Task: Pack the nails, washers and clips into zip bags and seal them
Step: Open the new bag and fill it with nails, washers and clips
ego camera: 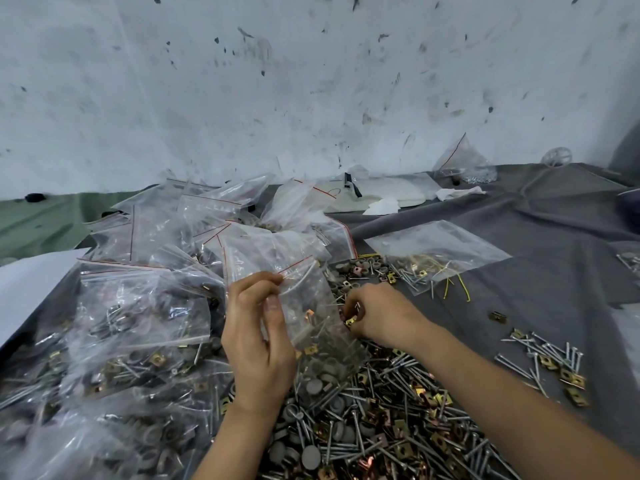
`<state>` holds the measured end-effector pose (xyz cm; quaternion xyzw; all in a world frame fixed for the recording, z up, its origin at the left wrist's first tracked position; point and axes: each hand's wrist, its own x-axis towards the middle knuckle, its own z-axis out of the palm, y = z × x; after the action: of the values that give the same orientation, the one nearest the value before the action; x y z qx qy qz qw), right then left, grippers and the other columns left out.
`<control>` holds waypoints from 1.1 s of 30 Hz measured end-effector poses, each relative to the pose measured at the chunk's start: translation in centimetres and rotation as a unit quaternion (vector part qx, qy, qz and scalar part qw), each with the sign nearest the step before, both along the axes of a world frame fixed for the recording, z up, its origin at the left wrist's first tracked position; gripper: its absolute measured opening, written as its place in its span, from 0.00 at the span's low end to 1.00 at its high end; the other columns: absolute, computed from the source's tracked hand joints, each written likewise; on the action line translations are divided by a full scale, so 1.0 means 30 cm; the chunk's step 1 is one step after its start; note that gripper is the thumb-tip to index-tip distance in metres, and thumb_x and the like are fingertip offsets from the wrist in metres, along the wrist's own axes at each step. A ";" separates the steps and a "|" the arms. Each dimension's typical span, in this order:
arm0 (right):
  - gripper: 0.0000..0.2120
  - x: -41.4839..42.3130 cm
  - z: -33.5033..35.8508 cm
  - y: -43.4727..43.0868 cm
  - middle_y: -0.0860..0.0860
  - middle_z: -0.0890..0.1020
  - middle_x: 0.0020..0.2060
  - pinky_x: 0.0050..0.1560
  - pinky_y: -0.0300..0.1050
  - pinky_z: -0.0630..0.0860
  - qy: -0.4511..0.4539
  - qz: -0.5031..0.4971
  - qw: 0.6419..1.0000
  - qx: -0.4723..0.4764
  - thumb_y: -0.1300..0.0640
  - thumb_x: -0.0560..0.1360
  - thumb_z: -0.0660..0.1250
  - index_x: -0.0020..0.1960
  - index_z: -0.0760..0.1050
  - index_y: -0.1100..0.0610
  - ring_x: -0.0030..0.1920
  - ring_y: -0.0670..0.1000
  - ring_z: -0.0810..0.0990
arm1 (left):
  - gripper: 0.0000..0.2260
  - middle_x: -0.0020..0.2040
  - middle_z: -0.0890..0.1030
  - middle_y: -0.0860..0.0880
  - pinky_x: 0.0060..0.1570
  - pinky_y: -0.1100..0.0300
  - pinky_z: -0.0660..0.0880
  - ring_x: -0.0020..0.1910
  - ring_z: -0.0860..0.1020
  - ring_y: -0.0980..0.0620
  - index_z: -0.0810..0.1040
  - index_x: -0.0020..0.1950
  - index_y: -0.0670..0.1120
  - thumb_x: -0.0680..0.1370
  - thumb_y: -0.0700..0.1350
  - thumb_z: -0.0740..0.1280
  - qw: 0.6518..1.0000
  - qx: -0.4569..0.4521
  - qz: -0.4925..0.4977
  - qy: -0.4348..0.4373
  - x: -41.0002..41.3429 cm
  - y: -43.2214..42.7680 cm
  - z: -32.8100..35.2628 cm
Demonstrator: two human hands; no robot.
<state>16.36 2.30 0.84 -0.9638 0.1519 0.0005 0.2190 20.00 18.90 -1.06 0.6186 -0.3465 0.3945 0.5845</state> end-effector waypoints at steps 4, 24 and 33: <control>0.05 -0.018 0.051 0.007 0.46 0.81 0.40 0.41 0.34 0.76 -0.185 -0.017 0.976 0.111 0.60 0.72 0.71 0.45 0.79 0.51 0.41 0.44 0.79 | 0.07 0.51 0.75 0.54 0.52 0.63 0.71 0.52 0.76 0.56 0.71 0.52 0.47 0.79 0.41 0.55 1.000 0.000 0.000 0.007 -0.001 0.003 0.000; 0.07 -0.089 0.301 0.079 0.46 0.80 0.34 0.38 0.29 0.70 -0.232 0.217 0.942 0.108 0.58 0.68 0.76 0.40 0.79 0.58 0.33 0.39 0.75 | 0.07 0.55 0.74 0.49 0.54 0.61 0.72 0.58 0.75 0.54 0.68 0.56 0.51 0.80 0.42 0.56 1.000 0.000 -0.017 -0.011 -0.002 -0.007 -0.006; 0.08 -0.094 0.288 0.039 0.46 0.81 0.36 0.39 0.27 0.69 -0.233 0.169 0.950 0.120 0.60 0.70 0.75 0.46 0.79 0.56 0.34 0.37 0.76 | 0.04 0.40 0.79 0.52 0.39 0.53 0.76 0.39 0.80 0.47 0.75 0.46 0.58 0.78 0.54 0.61 0.982 -0.027 -0.064 0.177 0.001 -0.001 0.011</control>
<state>13.55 3.48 9.49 -0.9154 -0.0700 -0.1687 0.3588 20.04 18.87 -0.72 0.6387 -0.2658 0.2502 0.6773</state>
